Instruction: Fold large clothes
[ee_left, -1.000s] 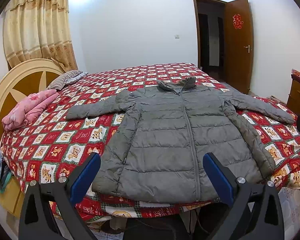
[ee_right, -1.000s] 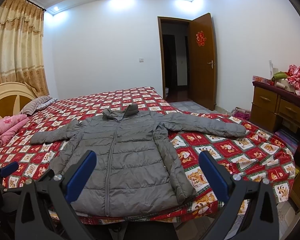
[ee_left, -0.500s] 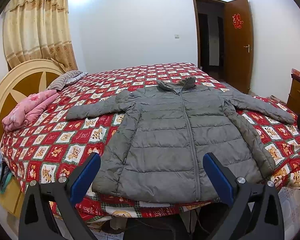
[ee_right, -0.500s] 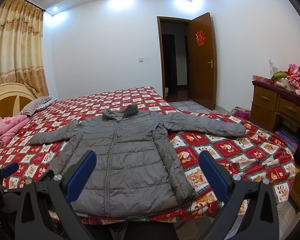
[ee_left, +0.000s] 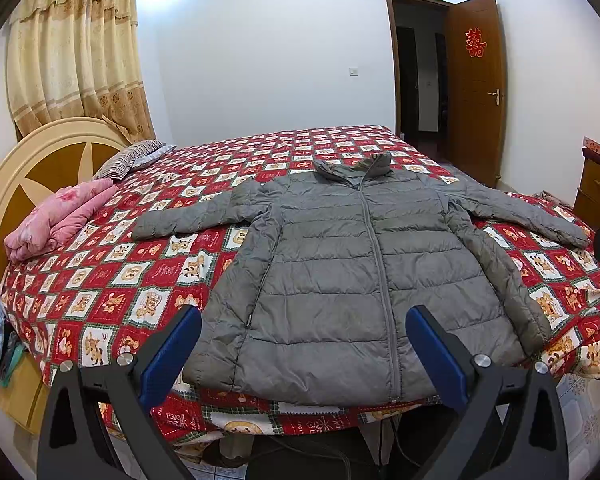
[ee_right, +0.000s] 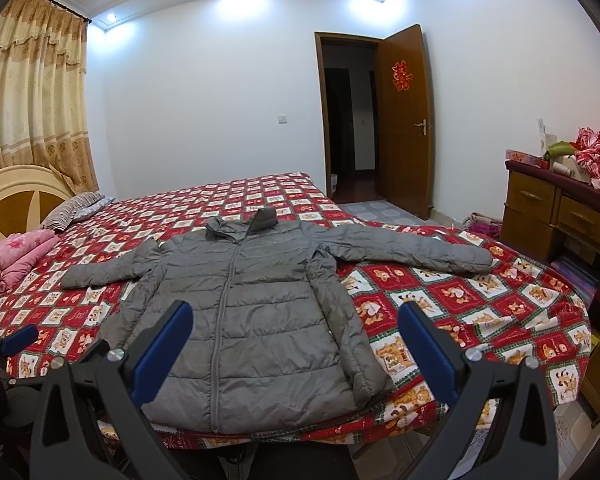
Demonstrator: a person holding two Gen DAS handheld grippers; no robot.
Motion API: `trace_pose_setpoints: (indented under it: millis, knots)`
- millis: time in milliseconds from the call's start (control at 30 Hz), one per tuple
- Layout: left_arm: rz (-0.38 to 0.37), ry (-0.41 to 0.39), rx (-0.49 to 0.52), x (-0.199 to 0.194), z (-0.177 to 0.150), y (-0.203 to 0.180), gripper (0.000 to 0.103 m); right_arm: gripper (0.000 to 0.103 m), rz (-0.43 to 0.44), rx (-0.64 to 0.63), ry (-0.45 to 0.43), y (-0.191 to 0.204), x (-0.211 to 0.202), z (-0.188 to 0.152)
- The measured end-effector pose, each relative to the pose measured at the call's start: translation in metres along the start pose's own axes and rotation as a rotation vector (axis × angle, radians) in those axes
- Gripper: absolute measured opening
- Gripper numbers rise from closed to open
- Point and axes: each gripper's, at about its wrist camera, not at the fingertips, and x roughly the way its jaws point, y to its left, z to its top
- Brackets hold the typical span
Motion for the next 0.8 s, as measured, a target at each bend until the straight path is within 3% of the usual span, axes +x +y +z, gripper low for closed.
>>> trace_pose_setpoints:
  millis: [800]
  knots:
    - [-0.017,0.007,0.006,0.0003,-0.0032,-0.003,0.102,0.103,0.0,0.004,0.006,0.0006,0.0016,-0.0008]
